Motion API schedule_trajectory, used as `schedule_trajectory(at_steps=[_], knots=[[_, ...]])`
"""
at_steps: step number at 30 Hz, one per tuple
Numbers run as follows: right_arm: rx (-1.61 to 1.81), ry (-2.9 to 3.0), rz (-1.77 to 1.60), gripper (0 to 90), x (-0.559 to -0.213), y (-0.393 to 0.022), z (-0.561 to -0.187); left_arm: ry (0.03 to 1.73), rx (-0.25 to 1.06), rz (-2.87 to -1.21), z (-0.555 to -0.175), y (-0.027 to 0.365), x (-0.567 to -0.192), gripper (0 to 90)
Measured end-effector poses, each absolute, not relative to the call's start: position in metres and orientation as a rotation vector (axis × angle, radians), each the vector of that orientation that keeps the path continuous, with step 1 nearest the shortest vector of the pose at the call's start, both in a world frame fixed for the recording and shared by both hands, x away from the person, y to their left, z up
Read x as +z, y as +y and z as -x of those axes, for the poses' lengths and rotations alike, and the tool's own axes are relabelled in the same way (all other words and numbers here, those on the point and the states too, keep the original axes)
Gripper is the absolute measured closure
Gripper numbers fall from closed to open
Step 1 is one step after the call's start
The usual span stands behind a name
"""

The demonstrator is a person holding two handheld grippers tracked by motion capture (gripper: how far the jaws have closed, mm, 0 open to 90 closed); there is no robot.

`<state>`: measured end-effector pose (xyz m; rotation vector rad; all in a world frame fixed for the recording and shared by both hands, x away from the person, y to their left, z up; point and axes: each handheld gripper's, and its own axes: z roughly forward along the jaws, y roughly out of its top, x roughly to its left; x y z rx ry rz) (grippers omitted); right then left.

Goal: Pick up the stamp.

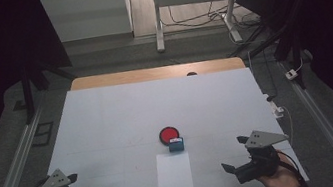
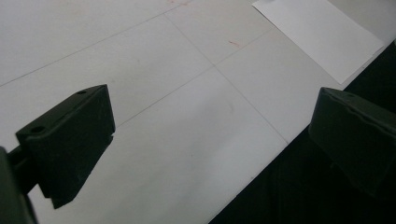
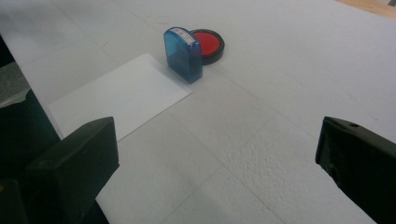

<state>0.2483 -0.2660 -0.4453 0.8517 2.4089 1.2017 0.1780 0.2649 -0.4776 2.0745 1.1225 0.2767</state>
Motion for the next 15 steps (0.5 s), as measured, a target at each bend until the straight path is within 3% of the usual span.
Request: schedule_trajectory(at_steps=[15], knots=[[1.227, 2.468, -0.853, 0.0, -0.447, -0.249, -0.259, 1.102, 0.298, -2.071, -0.175, 0.265, -0.478, 1.0]])
